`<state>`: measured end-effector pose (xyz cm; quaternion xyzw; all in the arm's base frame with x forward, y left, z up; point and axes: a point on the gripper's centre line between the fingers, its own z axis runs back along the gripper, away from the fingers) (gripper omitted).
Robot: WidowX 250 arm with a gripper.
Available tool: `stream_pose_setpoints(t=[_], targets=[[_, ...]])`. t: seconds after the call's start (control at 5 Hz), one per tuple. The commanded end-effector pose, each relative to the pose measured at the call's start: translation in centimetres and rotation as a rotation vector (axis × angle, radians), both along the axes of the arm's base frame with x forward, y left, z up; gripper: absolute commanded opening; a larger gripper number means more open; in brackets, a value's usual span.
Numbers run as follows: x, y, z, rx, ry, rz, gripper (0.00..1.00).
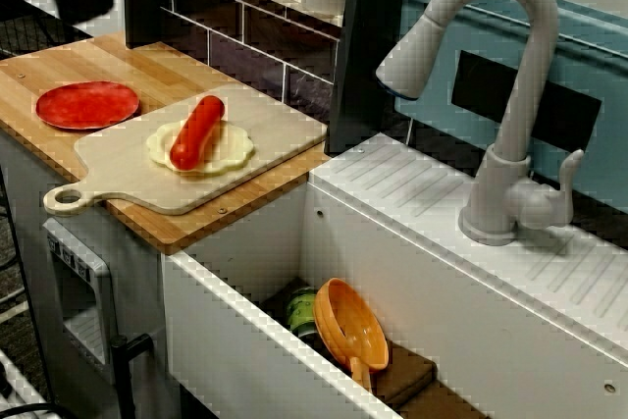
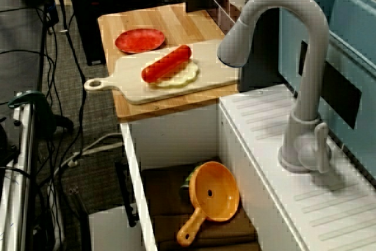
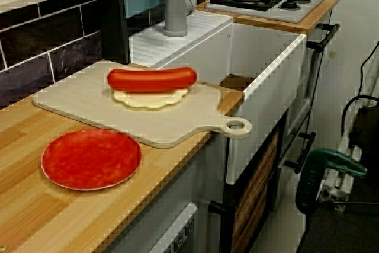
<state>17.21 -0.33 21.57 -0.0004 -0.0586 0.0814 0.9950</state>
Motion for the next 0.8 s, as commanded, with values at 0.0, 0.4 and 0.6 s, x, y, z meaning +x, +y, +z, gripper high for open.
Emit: stream_pose_setpoints(t=[0.0, 0.4, 0.6], targets=[[7.8, 4.5, -2.1, 0.015, -0.106, 0.193, 1.0], [11.5, 5.5, -5.6, 0.011, -0.147, 0.254, 1.0], [12.9, 6.0, -7.0, -0.019, -0.16, 0.309, 1.0]])
